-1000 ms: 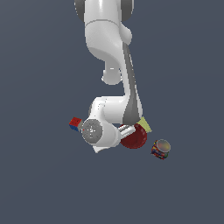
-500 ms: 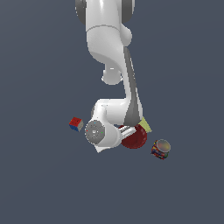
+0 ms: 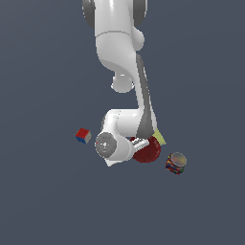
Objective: Pick up a designated object from a clutter of objects.
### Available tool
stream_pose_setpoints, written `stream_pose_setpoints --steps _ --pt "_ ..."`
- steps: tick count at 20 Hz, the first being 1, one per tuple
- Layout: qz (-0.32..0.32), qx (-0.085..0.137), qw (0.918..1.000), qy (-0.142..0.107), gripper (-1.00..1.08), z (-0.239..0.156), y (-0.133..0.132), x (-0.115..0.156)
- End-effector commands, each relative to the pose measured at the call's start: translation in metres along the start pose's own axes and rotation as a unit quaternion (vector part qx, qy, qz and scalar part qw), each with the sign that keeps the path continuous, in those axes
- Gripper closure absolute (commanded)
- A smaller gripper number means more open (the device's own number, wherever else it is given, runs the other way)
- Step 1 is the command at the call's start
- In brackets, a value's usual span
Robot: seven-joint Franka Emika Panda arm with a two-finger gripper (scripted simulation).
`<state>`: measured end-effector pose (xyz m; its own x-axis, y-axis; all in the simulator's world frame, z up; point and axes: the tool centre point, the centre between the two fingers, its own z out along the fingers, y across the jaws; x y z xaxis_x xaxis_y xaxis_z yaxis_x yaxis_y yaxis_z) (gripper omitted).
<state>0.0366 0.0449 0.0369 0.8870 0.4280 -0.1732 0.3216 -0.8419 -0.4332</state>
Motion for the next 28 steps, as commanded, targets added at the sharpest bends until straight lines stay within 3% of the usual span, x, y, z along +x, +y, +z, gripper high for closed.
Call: stream_pose_setpoints --steps 1,15,28 --pt "0.000 0.000 1.0000 0.000 1.08 0.001 0.000 0.000" --pt "0.000 0.000 1.0000 0.000 1.08 -0.018 -0.009 -0.013" --pt "0.000 0.000 1.0000 0.000 1.08 -0.097 -0.046 -0.071"
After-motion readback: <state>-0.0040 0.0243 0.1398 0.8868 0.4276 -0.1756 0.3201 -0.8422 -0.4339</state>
